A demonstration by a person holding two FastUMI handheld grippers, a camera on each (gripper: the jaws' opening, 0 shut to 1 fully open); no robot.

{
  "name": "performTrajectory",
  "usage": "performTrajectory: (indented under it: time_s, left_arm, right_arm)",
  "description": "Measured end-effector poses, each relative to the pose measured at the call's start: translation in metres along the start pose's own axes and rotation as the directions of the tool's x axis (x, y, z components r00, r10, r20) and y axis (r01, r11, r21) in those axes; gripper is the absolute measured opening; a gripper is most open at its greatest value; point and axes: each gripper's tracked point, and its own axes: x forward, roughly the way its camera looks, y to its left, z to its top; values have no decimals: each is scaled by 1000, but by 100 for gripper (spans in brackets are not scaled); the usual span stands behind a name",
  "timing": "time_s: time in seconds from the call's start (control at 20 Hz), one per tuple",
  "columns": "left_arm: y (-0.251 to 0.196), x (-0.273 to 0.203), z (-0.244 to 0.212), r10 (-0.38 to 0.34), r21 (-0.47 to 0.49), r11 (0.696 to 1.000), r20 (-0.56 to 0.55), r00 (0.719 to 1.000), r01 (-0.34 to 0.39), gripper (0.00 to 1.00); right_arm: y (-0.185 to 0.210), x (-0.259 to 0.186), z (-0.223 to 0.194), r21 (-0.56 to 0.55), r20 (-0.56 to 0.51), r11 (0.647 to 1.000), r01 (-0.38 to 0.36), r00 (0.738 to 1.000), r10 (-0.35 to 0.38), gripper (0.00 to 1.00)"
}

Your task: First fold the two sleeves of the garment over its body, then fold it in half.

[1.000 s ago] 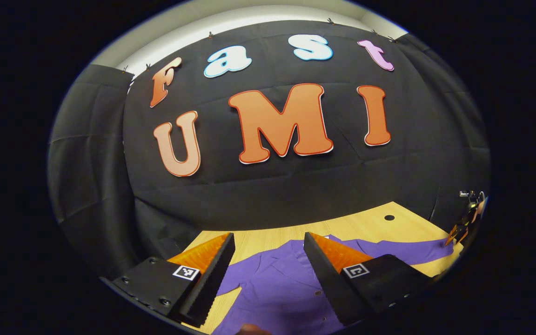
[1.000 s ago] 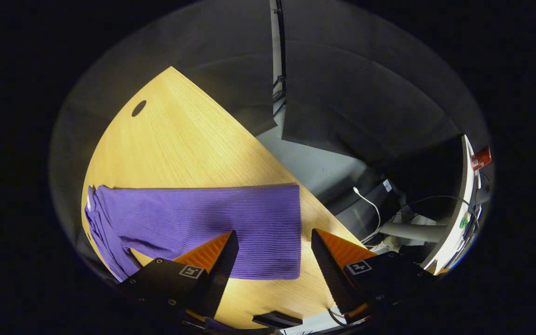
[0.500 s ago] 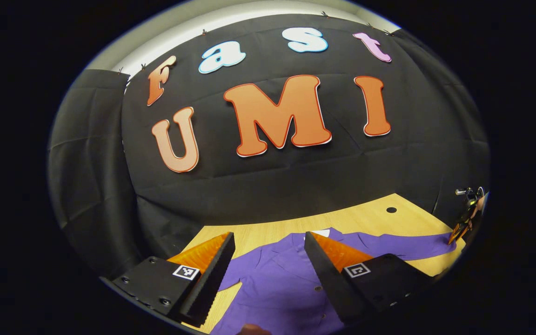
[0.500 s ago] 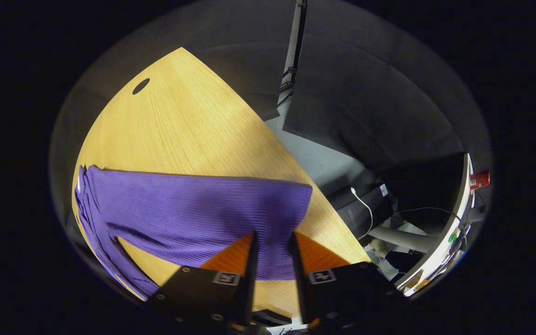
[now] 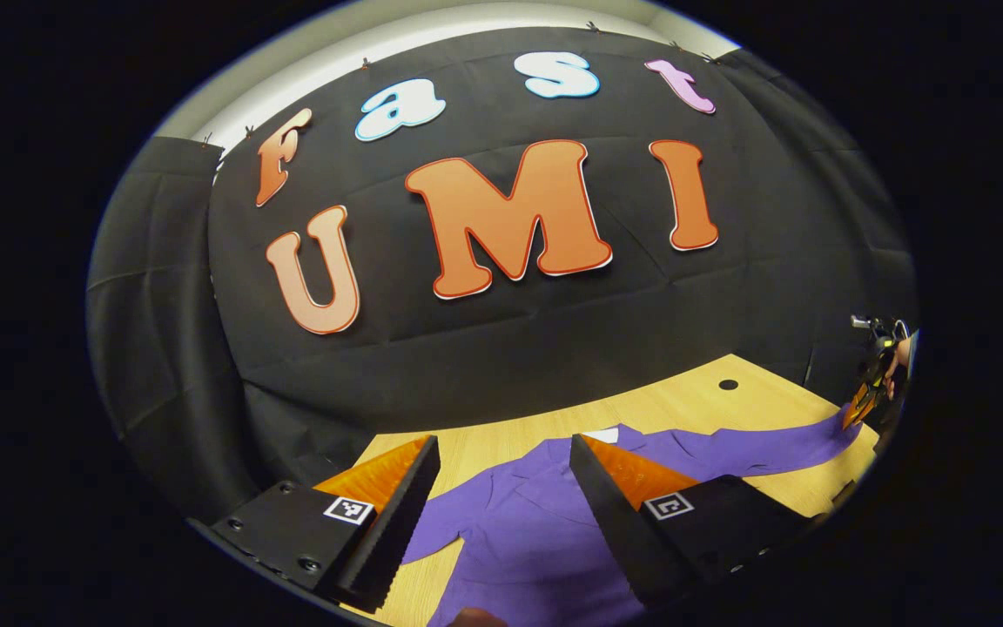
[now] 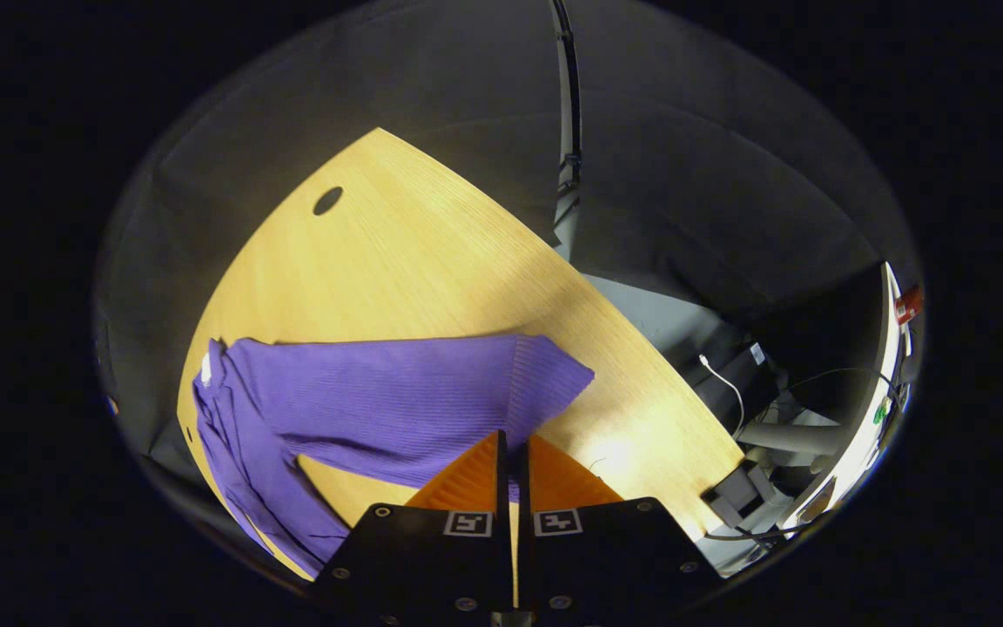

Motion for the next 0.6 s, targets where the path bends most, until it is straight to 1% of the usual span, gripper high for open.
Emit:
performTrajectory:
  time_s: [0.15, 0.3, 0.5, 0.55, 0.6]
  left_arm:
    - [12, 0, -3, -32, -16, 999, 16, 999, 32, 97]
    - [33, 0, -5, -46, -27, 999, 36, 998, 47, 97]
    - [70, -1, -5, -28, -52, 998, 74, 997, 32, 97]
    - [78, -3, -5, -22, -56, 998, 83, 996, 27, 96]
    - [85, -3, -6, -18, -60, 998, 89, 996, 24, 96]
  right_arm:
    - [23, -32, 1, -21, 61, 1000, -20, 998, 21, 3]
    - [60, -64, 2, -42, 129, 998, -48, 990, 53, 3]
    - [117, -101, -3, -95, 185, 991, -91, 977, 107, 2]
    - [131, -109, -5, -111, 196, 989, -96, 974, 117, 2]
    - [142, -116, -8, -134, 208, 987, -87, 972, 114, 2]
